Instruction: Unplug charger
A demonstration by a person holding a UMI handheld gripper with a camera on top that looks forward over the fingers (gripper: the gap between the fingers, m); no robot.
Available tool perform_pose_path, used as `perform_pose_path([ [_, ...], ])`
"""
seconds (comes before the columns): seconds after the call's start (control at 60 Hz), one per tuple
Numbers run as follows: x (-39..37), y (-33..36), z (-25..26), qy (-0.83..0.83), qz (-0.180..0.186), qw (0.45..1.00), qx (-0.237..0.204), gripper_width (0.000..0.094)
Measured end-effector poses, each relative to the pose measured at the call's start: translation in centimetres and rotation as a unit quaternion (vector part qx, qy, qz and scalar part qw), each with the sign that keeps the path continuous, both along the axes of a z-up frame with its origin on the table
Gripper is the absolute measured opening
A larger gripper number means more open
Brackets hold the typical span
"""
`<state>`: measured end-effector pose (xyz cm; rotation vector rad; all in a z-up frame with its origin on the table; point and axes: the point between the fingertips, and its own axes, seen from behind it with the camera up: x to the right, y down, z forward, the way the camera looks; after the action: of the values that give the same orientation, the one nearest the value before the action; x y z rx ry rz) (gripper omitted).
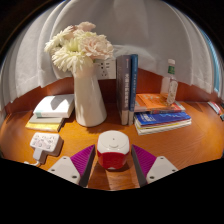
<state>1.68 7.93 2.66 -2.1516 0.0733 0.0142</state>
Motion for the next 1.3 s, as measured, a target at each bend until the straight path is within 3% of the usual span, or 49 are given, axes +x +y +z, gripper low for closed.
perform_pose_path([
  [0.05,0.1,-0.3,0.4,-0.004,-0.001,1.000,0.004,0.0867],
  [0.067,0.0,-0.4,0.6,-0.003,0.000,1.000,0.007,0.0875],
  [0.3,0.3,-3.6,7.3,-0.022,-0.027,0.998,0.048,0.0860],
  [0.617,-2.5,-13.8,19.6,-0.040,-0.043,0.993,0.102,0.0858],
  [0.95,-8.8,-21.7,20.5,-0.041,-0.009,0.994,0.098,0.0862],
  [1.3,-11.2,-24.4,19.8,-0.048,0.014,0.995,0.081,0.0862],
])
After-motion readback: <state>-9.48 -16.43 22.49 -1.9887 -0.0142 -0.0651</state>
